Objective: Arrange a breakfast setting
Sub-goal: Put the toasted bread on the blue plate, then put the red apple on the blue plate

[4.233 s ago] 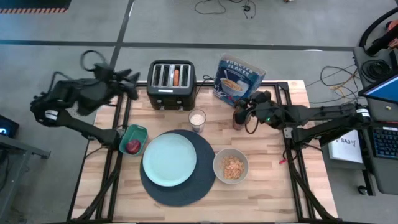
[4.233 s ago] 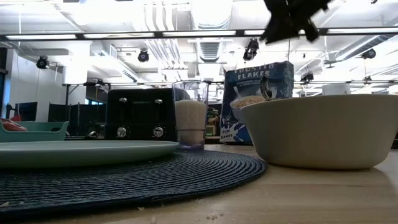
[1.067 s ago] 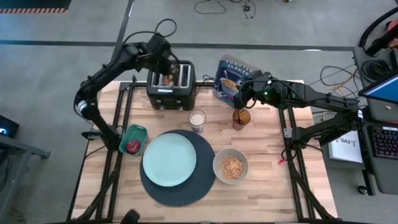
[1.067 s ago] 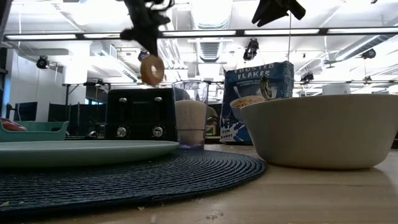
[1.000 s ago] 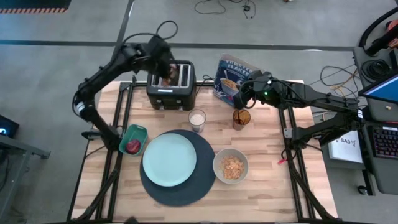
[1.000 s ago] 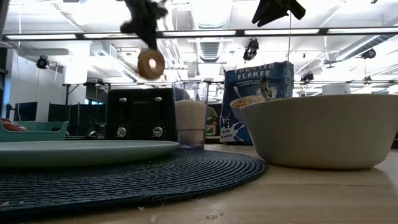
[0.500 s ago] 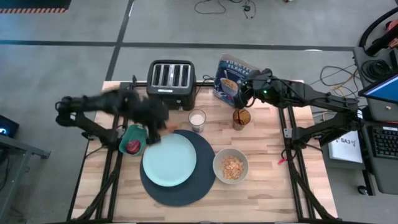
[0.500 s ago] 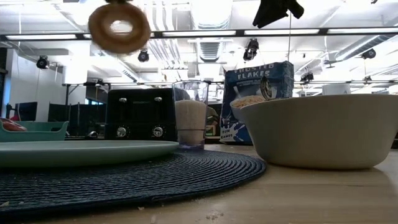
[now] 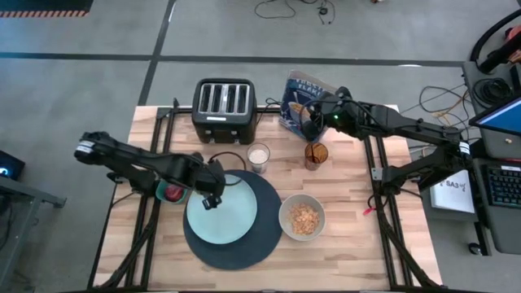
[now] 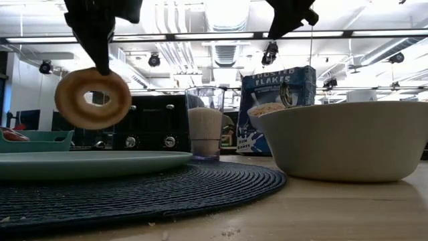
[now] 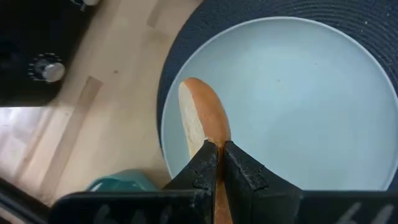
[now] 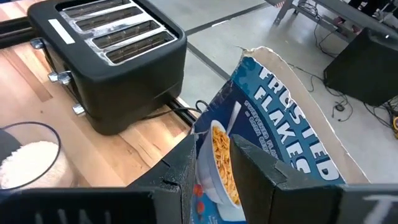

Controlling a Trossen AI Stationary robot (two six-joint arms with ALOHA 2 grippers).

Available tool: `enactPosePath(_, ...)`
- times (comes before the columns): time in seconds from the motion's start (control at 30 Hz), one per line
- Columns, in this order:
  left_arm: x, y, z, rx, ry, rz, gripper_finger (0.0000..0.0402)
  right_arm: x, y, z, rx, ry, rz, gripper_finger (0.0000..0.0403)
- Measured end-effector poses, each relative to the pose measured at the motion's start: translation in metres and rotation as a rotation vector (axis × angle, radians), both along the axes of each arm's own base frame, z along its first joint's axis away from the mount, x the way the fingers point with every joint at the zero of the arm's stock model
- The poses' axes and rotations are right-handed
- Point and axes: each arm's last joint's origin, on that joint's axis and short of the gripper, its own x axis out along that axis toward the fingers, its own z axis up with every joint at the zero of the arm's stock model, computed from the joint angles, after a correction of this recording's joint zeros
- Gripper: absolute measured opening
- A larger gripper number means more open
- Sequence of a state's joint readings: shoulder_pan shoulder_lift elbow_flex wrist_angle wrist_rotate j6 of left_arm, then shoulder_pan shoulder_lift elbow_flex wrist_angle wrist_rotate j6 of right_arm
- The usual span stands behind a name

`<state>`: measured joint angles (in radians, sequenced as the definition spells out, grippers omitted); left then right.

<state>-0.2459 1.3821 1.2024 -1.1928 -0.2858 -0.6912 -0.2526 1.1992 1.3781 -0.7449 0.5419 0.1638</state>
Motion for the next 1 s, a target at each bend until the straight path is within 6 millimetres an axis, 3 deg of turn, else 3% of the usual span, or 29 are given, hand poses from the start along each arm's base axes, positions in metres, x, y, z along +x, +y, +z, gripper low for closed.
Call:
enactPosePath(0.23,0.011,-0.004,-0.019,-0.017,0.035,0.003,0.0011,0.0,0.0,0.0,0.0,-0.001,0.001,0.0098)
enactPosePath(0.47,0.023,-0.008,-0.034,-0.049,0.064,-0.001,0.006,0.0,0.0,0.0,0.0,0.001,0.001,0.0099)
enactPosePath(0.67,0.026,-0.009,-0.032,-0.063,0.04,0.008,0.0108,0.0,0.0,0.0,0.001,0.007,0.002,0.0096)
enactPosePath(0.8,0.019,-0.007,-0.022,-0.072,0.025,0.032,0.0129,-0.001,0.0,0.0,0.001,0.008,0.003,0.0099)
enactPosePath(1.0,-0.012,0.009,-0.002,-0.153,0.005,0.212,0.0138,-0.001,0.0,0.0,0.002,0.007,0.002,0.0102)
